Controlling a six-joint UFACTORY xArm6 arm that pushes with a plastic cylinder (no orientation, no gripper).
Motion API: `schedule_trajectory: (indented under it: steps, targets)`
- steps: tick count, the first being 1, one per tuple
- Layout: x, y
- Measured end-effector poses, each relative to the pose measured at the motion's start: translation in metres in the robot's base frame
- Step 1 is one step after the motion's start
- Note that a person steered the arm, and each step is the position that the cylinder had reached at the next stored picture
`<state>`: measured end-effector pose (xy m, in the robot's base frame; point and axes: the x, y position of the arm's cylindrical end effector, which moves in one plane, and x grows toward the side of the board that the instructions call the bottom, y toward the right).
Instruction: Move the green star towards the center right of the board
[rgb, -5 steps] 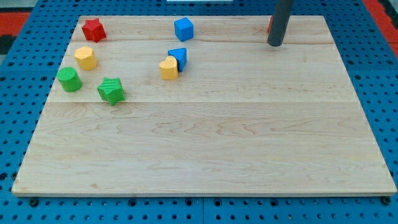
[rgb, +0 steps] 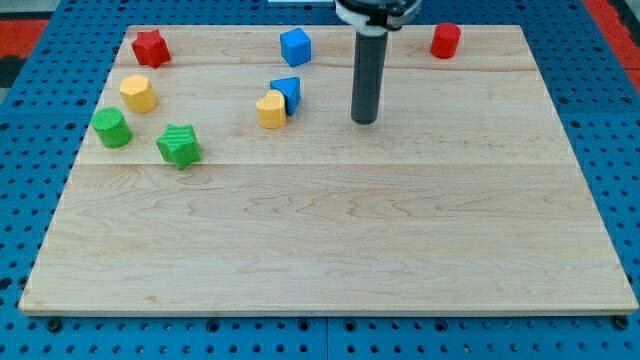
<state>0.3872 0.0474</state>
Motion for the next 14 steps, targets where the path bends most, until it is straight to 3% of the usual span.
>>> schedule_trajectory:
  steps: [3, 5, 6, 7, 9, 10, 12, 14]
  targets:
    - [0.024, -0.014]
    - [0.029, -0.120]
    - [0.071, -0.117]
    - [0.110, -0.169]
    - [0.049, -0.272]
    - [0.034, -0.242]
    - [0.032, -0.078]
    - [0.002, -0.021]
